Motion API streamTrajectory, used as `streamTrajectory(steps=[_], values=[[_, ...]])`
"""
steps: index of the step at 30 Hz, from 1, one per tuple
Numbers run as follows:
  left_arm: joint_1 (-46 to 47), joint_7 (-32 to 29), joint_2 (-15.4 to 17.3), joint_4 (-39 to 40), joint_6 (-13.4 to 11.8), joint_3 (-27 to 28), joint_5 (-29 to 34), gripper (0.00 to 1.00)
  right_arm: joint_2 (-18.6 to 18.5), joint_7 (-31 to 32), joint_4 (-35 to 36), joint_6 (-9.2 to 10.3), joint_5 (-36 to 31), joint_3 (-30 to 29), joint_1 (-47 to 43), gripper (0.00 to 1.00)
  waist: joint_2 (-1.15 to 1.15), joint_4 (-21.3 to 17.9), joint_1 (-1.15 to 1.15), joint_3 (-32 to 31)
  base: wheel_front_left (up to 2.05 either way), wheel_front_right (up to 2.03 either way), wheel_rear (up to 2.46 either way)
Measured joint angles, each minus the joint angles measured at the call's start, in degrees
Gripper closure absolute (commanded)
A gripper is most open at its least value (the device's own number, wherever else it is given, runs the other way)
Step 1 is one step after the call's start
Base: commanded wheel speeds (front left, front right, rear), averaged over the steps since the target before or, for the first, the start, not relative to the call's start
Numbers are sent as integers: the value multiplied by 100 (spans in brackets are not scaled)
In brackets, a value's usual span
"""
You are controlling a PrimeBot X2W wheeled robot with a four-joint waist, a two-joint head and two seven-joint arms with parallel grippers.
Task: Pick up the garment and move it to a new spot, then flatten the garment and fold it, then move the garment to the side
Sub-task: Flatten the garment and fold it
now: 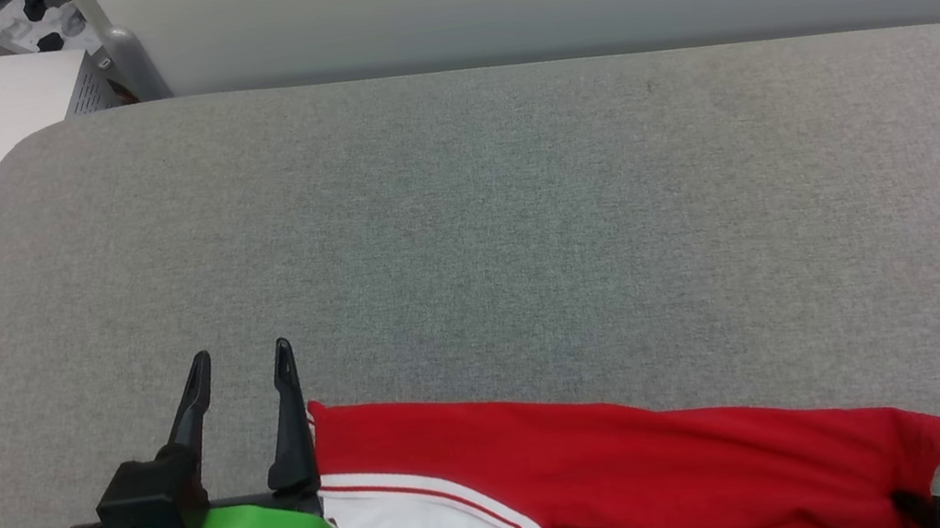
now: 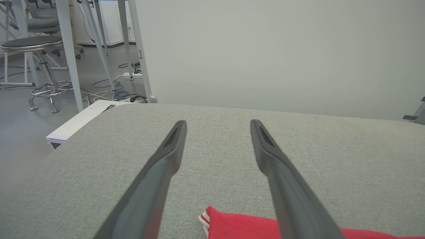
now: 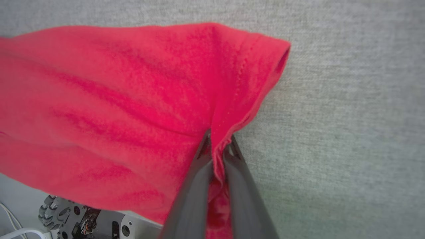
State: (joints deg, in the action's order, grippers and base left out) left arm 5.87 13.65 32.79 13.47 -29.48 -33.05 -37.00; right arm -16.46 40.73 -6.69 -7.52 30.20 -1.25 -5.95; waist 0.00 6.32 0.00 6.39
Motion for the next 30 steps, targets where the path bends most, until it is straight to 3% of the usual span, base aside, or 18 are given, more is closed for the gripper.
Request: streamTrajectory(steps=[8,25,30], values=[[-133,-18,40,-30,-110,-27,25,0,-11,-119,57,-2,-38,-196,33,100,0,-48,0,-282,0,0,0],[-349,-43,120,-46,-180,-89,22,0,-375,107,31,-2,-79,-1575,44,100,0,-285,0,-650,0,0,0],[-353,-59,121,-46,-205,-92,21,0,-152,368,76,-1,421,-1767,87,100,0,-334,0,-711,0,0,0]])
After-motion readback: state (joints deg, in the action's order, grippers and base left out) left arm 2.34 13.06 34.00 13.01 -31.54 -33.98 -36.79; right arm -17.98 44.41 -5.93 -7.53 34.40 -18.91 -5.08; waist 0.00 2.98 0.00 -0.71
